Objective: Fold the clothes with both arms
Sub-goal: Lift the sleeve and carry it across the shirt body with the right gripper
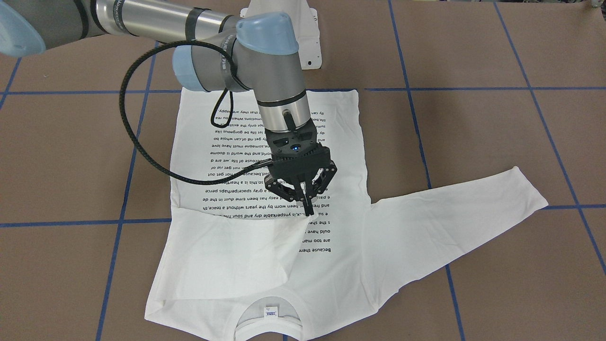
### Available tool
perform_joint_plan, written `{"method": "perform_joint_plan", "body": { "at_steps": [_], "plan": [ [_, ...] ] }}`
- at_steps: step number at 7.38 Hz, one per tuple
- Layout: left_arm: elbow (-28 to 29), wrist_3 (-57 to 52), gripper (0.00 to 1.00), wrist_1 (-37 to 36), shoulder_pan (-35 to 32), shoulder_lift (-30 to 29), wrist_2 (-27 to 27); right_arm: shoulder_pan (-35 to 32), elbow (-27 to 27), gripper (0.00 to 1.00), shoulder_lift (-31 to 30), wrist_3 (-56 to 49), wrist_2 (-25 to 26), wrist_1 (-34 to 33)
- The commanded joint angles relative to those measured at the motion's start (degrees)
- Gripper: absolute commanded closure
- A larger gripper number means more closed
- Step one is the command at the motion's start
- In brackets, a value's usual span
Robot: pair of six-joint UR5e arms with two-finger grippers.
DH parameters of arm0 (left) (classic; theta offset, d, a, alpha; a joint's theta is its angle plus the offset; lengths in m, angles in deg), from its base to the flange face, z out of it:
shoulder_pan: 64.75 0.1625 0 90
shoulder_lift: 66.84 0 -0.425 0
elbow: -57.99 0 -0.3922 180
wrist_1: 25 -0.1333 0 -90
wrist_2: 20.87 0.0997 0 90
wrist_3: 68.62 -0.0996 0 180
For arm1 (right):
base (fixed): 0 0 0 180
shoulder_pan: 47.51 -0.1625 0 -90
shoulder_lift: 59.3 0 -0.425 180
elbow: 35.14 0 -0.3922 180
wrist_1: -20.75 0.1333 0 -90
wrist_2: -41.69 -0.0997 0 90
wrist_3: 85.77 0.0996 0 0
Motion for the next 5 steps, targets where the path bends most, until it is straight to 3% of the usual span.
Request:
{"method": "perform_joint_plan", "body": {
  "at_steps": [1,5],
  "plan": [
    [0.1,0.0,0.00,0.0,0.0,0.0,0.0,4.1,4.7,1.00,1.9,0.7,4.4,2.2],
    [0.2,0.0,0.00,0.0,0.0,0.0,0.0,9.6,4.6,1.00,3.2,0.7,7.3,2.0]
  ]
}}
